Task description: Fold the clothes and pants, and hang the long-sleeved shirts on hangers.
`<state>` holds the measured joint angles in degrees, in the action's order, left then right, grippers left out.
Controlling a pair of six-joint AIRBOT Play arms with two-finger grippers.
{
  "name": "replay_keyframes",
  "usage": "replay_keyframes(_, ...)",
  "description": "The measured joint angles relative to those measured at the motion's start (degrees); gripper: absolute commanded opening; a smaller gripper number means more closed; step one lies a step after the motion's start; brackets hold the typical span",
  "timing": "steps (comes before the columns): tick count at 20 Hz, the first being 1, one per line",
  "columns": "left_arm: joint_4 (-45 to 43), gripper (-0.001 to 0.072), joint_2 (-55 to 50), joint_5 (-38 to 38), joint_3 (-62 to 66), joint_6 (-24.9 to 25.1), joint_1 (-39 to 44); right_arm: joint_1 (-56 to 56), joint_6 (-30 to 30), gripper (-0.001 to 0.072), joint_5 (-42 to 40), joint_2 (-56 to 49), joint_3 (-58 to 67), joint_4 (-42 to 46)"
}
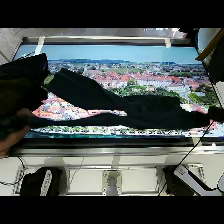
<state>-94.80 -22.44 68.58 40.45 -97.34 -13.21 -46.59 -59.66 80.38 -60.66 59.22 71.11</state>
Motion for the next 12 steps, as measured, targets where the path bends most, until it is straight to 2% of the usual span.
replay_keyframes(5,-2.2,0.0015,6.7,-3.0,-14.5,-3.4,-0.4,-7.8,0.6,0.0048,-5.7,0.1,-8.6,2.1)
replay_keyframes(6,-2.5,0.0017,6.9,-4.4,-15.7,-4.1,-0.5,-8.9,0.6,0.0082,-6.6,0.1,-9.2,2.5)
replay_keyframes(7,-2.7,0.0199,6.9,-5.6,-16.5,-4.4,-0.5,-9.8,0.6,0.032,-7.3,0.1,-9.7,2.8)
replay_keyframes(8,-3.4,0.0504,6.8,-7.2,-16.9,-5.1,-0.5,-10.4,0.6,0.0509,-8.3,0.1,-9.9,3.3)
replay_keyframes(9,-3.8,0.057,6.6,-8.6,-16.9,-6.3,-0.5,-10.9,0.6,0.0506,-8.7,0.2,-10.1,3.7)
replay_keyframes(12,-3.7,0.0541,5.0,-13.2,-13.6,-10.2,-0.5,-11.5,-1.0,0.0506,-8.2,0.2,-8.8,1.8)
